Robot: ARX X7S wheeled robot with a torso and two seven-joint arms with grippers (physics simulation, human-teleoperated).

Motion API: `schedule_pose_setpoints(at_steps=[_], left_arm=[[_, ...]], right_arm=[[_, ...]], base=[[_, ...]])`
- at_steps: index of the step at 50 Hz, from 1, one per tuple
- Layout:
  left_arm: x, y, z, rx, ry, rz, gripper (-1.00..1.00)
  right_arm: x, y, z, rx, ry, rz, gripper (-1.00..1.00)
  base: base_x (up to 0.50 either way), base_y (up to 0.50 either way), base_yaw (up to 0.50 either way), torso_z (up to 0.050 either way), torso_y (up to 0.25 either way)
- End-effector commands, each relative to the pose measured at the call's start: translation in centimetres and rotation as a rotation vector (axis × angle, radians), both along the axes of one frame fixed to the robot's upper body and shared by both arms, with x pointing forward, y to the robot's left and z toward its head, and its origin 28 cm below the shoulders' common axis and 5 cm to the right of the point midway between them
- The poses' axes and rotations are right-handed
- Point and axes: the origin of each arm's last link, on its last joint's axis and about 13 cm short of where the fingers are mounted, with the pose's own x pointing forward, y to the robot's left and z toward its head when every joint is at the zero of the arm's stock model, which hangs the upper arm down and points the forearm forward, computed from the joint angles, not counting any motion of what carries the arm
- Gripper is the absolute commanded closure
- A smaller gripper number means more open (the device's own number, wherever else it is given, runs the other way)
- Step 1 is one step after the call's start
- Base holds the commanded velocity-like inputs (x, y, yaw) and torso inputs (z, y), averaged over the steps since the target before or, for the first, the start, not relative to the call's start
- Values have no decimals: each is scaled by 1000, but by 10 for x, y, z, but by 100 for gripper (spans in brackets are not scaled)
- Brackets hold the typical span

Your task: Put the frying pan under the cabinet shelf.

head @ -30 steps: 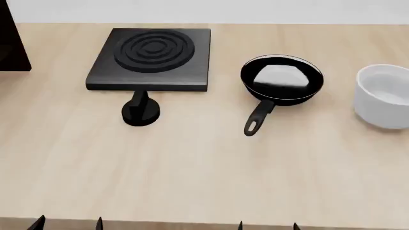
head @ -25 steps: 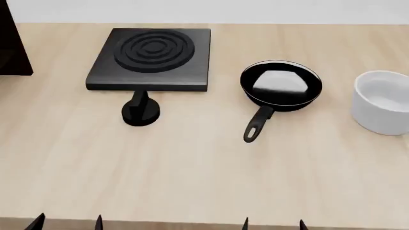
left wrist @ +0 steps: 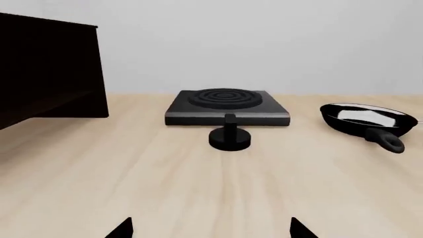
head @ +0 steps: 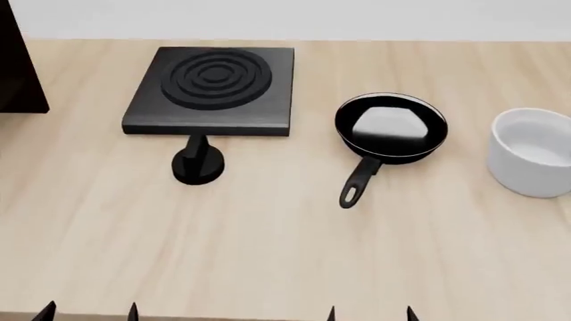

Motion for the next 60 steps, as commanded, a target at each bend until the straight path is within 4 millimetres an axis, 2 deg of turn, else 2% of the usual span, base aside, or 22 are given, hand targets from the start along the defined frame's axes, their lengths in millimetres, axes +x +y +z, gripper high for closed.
schedule_pose_setpoints(at_steps=[1,30,31,34,39,44,49,52,57,60], left_arm=[[-1,0,1,2,-11,-3,-100],[-6,-3,4,22,-48,-27,-100],[-5,-3,9,56,-60,-14,-100],[0,-1,29,-8,-67,-4,-100],[1,-4,63,-22,-89,5,-100],[0,-5,80,-24,-87,16,-100],[2,-2,93,24,-117,33,-100],[3,-1,100,-14,-107,19,-100],[2,2,121,-65,-74,9,-100],[0,3,135,-67,-82,14,-100]], right_arm=[[-1,1,1,-16,-11,10,-100],[-1,3,2,-38,-24,17,-100],[-1,4,3,-40,-23,16,-100],[1,3,7,-31,-27,12,-100],[3,2,25,-34,-58,10,-100],[4,0,55,-27,-104,2,-100],[4,-3,75,-29,-125,-1,-100],[4,-5,86,61,-139,16,-100],[1,-6,103,33,-166,29,-100],[-1,-6,116,104,-172,38,-100]], base=[[0,0,0,50,0],[0,0,0,50,0],[0,0,0,50,0],[0,0,0,10,0],[0,0,0,0,0],[0,0,0,0,0],[0,0,0,0,0],[0,0,0,0,0],[0,0,0,0,0],[0,0,0,0,0]])
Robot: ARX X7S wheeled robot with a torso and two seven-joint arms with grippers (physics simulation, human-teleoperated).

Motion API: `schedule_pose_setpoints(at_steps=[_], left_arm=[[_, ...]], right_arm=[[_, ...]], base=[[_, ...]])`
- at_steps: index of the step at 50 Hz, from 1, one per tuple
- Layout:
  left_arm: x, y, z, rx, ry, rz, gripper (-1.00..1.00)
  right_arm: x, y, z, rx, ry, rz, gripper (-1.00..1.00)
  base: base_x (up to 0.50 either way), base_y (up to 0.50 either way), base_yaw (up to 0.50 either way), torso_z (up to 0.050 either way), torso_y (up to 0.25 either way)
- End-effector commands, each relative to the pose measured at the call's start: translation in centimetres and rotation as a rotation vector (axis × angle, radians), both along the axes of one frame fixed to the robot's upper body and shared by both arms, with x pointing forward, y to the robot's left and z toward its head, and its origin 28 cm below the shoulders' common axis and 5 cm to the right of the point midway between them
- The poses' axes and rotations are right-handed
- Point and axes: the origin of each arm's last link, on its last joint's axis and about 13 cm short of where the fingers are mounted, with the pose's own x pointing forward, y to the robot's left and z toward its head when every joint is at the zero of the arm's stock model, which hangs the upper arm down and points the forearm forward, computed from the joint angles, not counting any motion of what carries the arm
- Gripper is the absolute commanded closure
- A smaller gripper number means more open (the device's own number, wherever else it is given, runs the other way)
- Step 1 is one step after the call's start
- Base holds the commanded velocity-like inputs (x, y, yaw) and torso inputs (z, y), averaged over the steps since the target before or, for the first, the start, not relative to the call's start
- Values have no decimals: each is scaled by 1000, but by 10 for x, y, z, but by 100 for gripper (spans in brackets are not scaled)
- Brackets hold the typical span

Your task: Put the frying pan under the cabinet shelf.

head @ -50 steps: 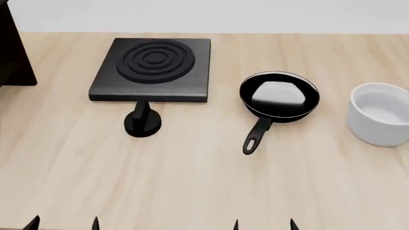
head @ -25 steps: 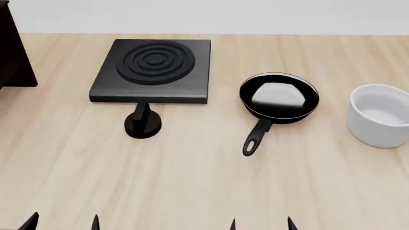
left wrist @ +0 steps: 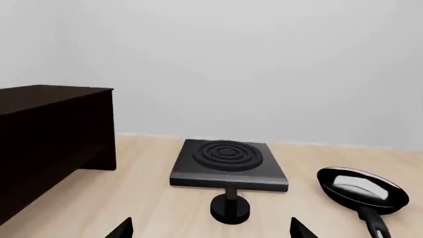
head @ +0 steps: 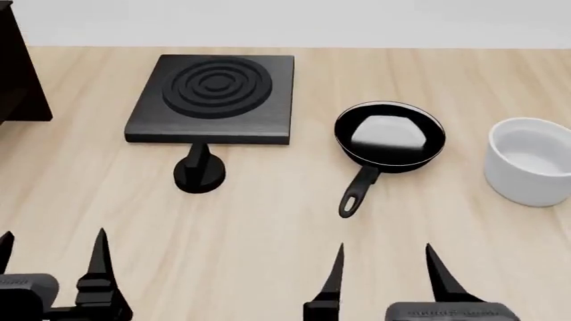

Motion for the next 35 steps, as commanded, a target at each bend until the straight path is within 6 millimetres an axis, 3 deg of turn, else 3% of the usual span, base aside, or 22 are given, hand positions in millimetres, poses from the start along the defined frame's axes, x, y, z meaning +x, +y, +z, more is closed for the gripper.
schedule_pose_setpoints(at_steps=[1,13,27,35], left_arm=[[-6,3,42,-31,-2,-14,-100],[-22,3,76,24,-30,0,-100],[-34,12,98,23,-36,19,-100],[-37,11,101,37,-40,30,-100]], right_arm=[[-7,-2,41,60,-42,30,-100],[-12,2,64,-13,-75,39,-100],[-15,7,76,-20,-74,51,-100],[-14,9,74,-21,-80,59,-100]], base=[[0,0,0,0,0],[0,0,0,0,0],[0,0,0,0,0],[0,282,0,0,0]])
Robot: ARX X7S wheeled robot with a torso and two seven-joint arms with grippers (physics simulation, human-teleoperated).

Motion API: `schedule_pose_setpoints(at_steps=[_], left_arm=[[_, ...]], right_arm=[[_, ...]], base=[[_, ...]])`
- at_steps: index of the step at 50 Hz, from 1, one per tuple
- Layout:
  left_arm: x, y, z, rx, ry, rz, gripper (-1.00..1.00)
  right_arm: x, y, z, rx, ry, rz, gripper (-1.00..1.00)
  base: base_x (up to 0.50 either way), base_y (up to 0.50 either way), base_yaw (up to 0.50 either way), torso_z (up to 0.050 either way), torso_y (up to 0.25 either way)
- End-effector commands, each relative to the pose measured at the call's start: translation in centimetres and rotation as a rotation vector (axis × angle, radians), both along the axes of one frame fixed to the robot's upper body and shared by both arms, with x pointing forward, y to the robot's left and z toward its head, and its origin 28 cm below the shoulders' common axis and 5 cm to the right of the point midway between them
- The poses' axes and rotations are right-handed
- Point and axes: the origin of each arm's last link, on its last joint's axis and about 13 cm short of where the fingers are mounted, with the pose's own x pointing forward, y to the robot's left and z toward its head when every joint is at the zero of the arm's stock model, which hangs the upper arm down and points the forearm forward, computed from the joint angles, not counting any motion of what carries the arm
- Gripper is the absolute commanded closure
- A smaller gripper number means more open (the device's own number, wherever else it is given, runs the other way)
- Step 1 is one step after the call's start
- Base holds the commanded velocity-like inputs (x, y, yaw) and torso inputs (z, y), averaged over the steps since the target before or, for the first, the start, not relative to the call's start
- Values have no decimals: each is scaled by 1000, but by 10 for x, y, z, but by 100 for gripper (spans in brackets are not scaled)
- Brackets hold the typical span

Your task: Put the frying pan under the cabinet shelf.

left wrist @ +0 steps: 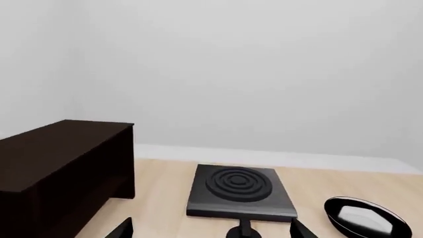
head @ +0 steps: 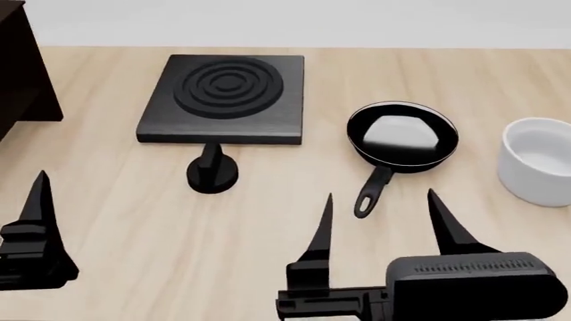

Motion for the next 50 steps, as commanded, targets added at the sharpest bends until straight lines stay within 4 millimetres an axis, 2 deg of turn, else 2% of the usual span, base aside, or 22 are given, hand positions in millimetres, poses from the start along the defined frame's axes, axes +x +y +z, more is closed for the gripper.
schedule_pose_setpoints(at_steps=[1,15,18,38,50], left_arm=[[-9,2,10,40,-18,18,-100],[-7,1,9,36,-17,22,-100],[-7,0,8,83,-36,43,-100],[-6,0,10,34,-34,36,-100],[-8,1,11,30,-45,35,-100]], right_arm=[[-1,3,4,-6,-6,15,-100],[-2,5,7,-7,-13,24,-100],[-2,6,7,-6,-12,23,-100],[-6,5,10,4,-35,19,-100],[-4,5,7,14,-21,17,-100]], base=[[0,395,0,0,0],[0,466,0,0,0],[0,500,0,0,0],[0,488,0,0,0],[0,120,0,0,0]])
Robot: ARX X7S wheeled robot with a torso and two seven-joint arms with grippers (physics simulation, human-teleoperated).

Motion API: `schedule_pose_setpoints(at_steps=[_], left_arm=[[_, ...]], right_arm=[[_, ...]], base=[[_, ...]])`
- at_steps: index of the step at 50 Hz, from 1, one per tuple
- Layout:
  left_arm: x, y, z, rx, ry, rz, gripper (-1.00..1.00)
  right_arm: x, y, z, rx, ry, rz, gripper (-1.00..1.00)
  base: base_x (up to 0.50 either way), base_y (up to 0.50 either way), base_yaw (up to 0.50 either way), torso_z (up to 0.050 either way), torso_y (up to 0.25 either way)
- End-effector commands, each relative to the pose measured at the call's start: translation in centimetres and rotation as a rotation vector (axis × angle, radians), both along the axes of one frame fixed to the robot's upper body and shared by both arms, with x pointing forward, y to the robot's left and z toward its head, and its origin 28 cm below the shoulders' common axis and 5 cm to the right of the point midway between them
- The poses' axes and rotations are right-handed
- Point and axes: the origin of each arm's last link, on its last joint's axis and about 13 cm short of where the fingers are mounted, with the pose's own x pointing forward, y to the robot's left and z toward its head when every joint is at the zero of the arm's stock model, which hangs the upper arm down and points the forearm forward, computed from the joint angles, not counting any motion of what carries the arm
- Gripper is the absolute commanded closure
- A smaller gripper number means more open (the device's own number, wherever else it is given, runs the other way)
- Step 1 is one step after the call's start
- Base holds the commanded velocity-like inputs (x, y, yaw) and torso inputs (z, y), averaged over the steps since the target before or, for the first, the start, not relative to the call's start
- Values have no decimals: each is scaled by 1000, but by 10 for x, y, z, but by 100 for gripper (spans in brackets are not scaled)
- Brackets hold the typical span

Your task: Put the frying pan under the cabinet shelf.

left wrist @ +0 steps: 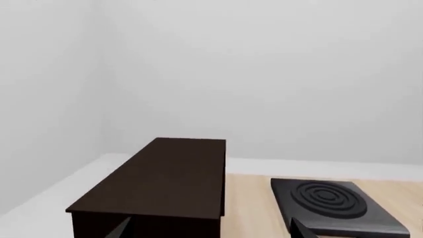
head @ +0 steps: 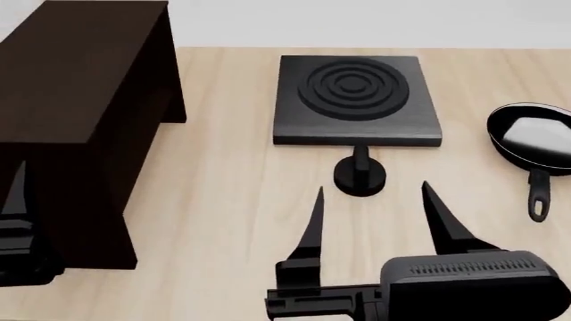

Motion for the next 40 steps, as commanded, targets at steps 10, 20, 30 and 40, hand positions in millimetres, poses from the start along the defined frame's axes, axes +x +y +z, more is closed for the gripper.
schedule_pose_setpoints(at_steps=[10,20,30,40], left_arm=[[-3,3,9,-23,-30,10,-100],[-9,3,18,-25,-55,13,-100],[-22,8,41,-34,-123,60,-100],[-25,23,57,-84,-182,153,-100]], right_arm=[[0,-1,3,3,-5,-6,-100],[-2,0,8,-4,-18,-5,-100],[-3,-1,5,-10,-22,-8,-100],[-3,0,3,-14,-14,-8,-100]], base=[[48,0,0,0,0],[170,0,0,0,0],[163,0,0,0,0],[25,0,0,0,0]])
